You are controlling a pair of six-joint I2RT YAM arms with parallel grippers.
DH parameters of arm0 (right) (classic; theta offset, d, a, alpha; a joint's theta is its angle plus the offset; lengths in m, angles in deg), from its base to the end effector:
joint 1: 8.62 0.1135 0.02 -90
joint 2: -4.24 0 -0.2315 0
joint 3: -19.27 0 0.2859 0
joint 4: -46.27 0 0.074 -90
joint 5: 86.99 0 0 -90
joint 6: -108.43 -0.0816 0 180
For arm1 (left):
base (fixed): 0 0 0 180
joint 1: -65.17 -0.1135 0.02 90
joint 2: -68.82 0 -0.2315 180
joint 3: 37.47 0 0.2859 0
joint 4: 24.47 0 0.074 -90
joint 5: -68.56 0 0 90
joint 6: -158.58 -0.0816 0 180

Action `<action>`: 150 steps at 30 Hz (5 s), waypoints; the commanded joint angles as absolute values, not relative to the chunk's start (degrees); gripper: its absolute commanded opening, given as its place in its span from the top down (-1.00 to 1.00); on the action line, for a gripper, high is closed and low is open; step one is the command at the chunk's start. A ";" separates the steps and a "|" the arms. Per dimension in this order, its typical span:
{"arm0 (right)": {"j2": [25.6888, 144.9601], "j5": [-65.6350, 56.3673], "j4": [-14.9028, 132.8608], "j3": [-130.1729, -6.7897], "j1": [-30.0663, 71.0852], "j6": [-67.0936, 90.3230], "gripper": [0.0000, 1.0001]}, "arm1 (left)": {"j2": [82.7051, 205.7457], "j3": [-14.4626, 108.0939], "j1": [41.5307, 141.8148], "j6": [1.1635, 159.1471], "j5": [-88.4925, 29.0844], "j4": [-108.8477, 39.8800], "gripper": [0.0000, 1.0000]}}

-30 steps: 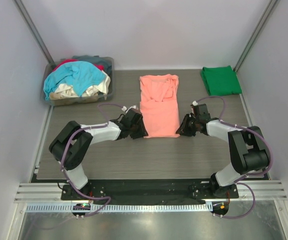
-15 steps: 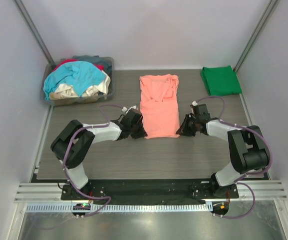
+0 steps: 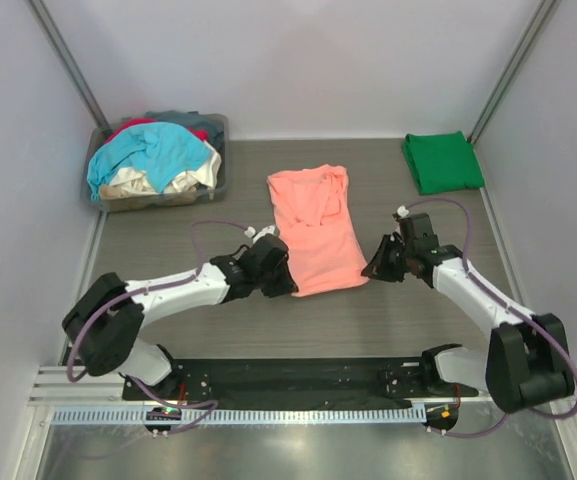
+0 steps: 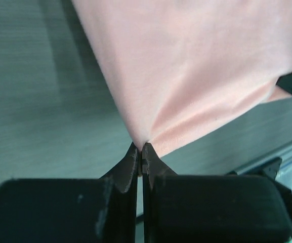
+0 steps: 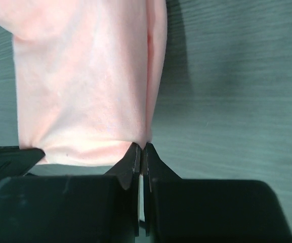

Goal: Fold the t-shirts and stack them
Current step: Fold the tshirt

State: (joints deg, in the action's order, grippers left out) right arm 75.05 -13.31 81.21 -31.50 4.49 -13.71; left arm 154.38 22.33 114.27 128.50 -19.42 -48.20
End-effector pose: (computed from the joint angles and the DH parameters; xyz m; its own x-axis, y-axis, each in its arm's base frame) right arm 0.2869 0.0904 0.1094 -0.8747 0.3205 -0.3635 0.1070 0.8593 0.5001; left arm 0.2383 -0.2707 0.1018 -0.8902 -0.2932 -0.3488 -0.0597 0.8339 -0.5487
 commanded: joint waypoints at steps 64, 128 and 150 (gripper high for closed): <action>115.07 -2.18 103.74 -92.07 3.51 -8.47 0.97 | 184.74 72.91 91.10 112.52 -30.67 -82.64 1.00; 75.15 -24.85 65.16 -36.16 7.29 -15.76 0.50 | 169.90 53.74 104.20 103.55 -24.43 -78.68 0.14; 97.68 -20.02 58.74 -32.84 1.49 -11.10 0.60 | 189.94 57.62 102.44 102.07 -22.06 -69.28 0.24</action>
